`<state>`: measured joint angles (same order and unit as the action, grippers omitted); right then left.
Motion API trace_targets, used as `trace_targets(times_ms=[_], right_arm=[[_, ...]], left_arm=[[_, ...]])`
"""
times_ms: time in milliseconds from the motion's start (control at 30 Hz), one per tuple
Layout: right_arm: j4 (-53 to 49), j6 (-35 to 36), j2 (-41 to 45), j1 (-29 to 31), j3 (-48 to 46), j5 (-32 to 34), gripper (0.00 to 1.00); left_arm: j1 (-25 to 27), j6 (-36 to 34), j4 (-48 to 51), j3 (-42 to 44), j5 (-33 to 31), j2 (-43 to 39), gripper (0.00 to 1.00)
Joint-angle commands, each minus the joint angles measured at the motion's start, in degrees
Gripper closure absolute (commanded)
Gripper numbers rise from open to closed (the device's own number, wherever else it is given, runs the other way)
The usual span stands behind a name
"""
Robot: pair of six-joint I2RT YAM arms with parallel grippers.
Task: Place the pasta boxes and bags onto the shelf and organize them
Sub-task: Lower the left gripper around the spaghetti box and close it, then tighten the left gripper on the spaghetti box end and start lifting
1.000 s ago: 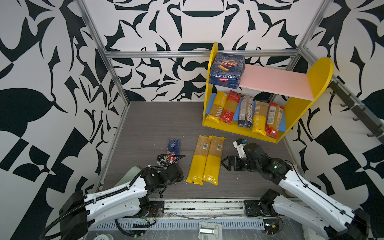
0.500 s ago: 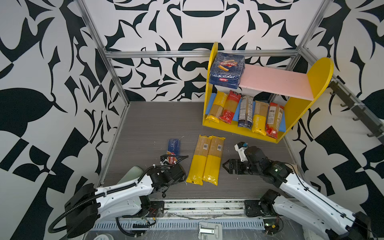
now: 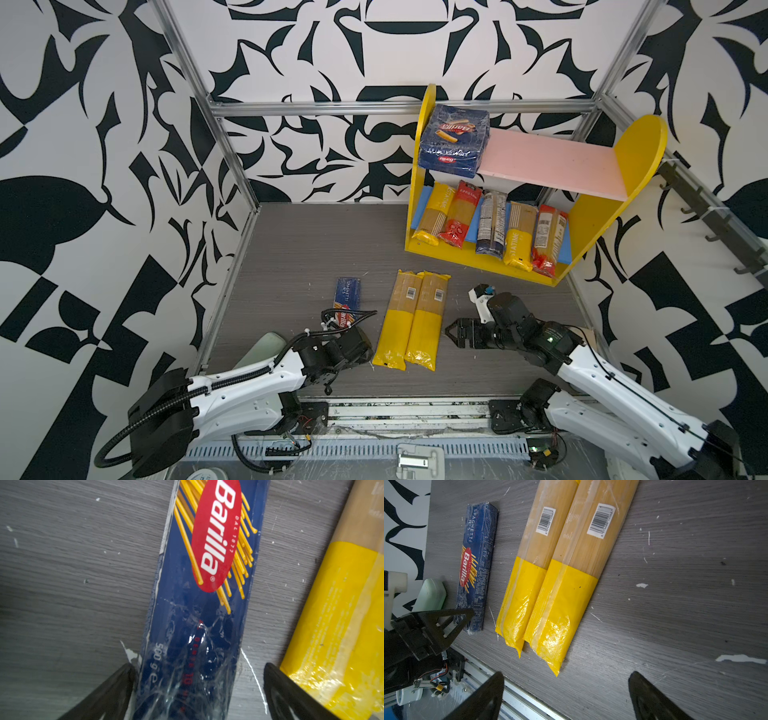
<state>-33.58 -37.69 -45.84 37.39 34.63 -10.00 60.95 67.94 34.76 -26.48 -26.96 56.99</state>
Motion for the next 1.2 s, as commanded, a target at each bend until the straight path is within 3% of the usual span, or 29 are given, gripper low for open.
trace_targets(times_ms=[0, 433, 1167], right_arm=[[0.49, 0.27, 0.14, 0.24, 0.09, 1.85, 0.04], [2.81, -1.2, 0.38, 0.23, -2.82, 1.82, 0.04], [1.15, -1.32, 4.78, 0.24, -5.01, 0.94, 0.04]], left_arm=[[0.2, 0.88, 0.22, 1.89, -0.15, -1.0, 0.01], [0.82, 0.88, -0.2, 1.86, -0.4, 0.63, 0.01], [1.0, -3.11, -4.62, -2.2, -0.02, 12.36, 0.01]])
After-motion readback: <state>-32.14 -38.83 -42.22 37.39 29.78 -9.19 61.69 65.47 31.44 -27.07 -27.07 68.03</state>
